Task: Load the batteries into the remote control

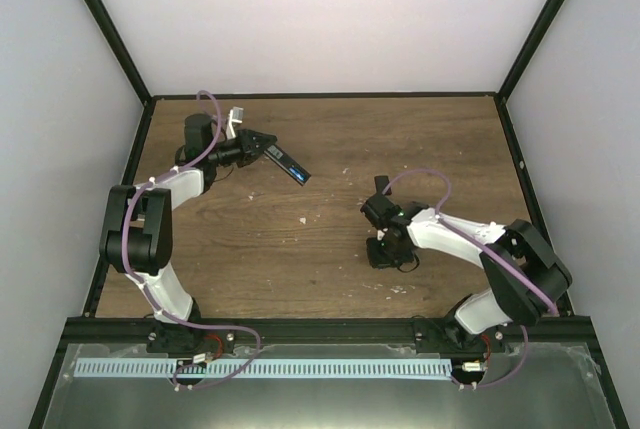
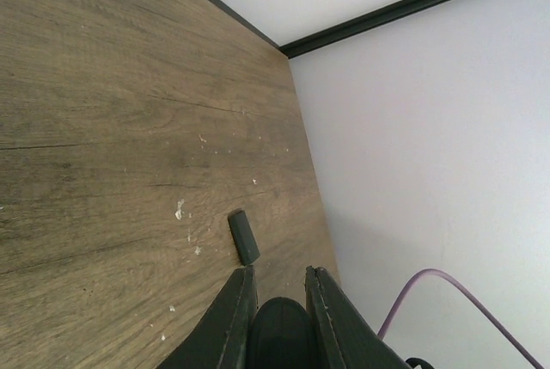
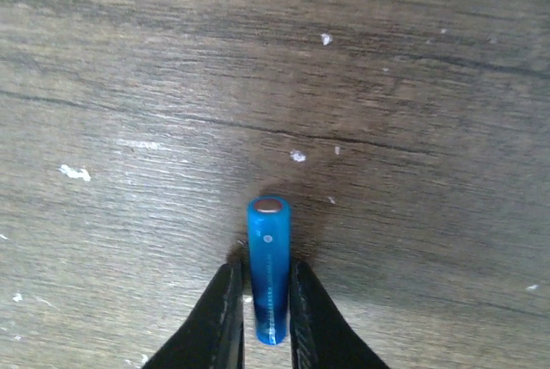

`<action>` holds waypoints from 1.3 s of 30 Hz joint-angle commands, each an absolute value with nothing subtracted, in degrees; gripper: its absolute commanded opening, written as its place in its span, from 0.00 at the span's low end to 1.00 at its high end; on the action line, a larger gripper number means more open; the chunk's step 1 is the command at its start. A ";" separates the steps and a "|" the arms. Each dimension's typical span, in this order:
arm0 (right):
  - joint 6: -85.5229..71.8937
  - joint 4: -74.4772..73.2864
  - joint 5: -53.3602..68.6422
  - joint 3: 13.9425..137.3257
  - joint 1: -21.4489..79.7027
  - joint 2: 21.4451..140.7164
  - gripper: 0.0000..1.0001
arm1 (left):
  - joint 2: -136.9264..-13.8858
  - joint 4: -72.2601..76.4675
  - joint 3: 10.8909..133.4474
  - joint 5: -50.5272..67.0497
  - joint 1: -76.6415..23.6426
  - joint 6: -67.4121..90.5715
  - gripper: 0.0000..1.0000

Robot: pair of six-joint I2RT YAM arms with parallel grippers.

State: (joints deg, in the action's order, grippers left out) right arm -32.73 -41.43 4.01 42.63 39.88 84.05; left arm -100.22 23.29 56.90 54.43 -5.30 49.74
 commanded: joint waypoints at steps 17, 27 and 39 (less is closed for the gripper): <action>-17.73 -49.28 4.45 69.25 39.42 88.23 0.01 | -102.82 23.54 58.16 61.96 -5.46 46.85 0.00; -5.89 -53.55 16.02 85.22 39.14 93.78 0.01 | -101.26 13.00 58.44 64.96 -8.26 40.79 0.00; -1.68 -59.88 23.48 93.18 39.20 101.94 0.01 | -99.90 16.30 55.86 68.53 -9.75 41.80 0.00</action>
